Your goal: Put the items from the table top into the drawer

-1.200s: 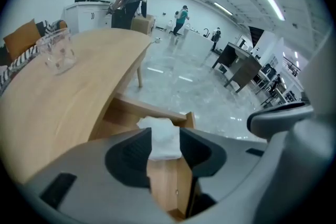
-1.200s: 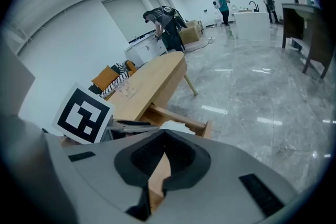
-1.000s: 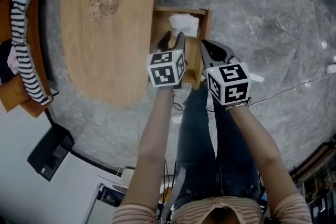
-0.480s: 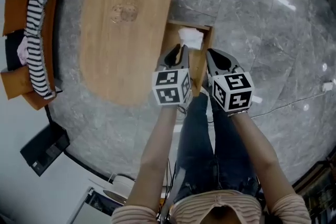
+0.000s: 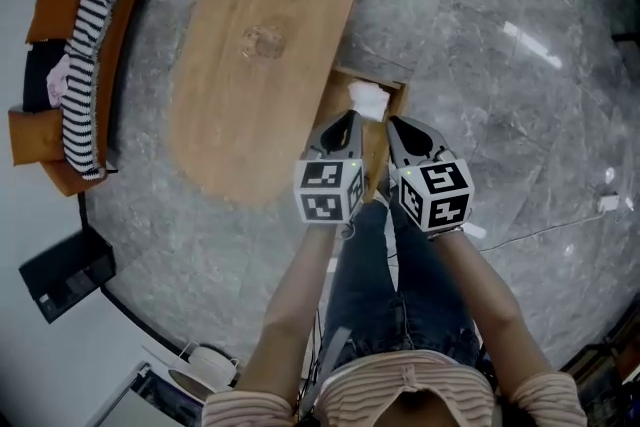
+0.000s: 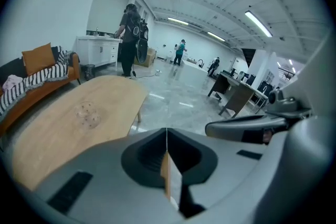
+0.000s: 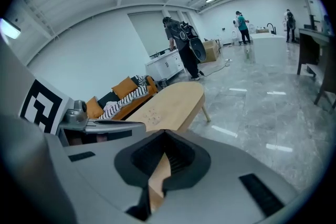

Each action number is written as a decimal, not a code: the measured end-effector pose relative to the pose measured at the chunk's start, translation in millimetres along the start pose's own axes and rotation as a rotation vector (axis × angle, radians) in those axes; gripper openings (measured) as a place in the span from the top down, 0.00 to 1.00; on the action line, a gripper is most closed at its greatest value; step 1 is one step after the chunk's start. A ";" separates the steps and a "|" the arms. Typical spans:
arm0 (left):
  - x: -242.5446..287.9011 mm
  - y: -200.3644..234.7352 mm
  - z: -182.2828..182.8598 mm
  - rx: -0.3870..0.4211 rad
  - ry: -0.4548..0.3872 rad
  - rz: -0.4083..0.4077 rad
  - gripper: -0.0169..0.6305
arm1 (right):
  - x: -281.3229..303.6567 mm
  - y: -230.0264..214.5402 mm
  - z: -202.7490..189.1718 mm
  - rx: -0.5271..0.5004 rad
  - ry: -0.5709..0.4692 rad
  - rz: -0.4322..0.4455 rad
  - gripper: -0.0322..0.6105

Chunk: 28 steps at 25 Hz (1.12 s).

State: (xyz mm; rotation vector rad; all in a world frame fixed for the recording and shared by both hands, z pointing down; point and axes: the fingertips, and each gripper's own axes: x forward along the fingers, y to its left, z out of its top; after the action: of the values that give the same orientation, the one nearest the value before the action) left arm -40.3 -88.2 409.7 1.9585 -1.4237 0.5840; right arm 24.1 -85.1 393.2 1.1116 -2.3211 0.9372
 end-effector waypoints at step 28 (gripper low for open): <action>-191.8 -58.1 142.2 0.094 -0.473 0.097 0.95 | -171.6 62.8 164.8 -0.199 -0.511 0.182 0.94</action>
State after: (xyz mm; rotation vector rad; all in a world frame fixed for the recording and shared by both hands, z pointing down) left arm -47.7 -50.5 167.0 2.2085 -1.8089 0.2358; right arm 67.0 -83.9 150.9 1.1744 -2.8901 0.4974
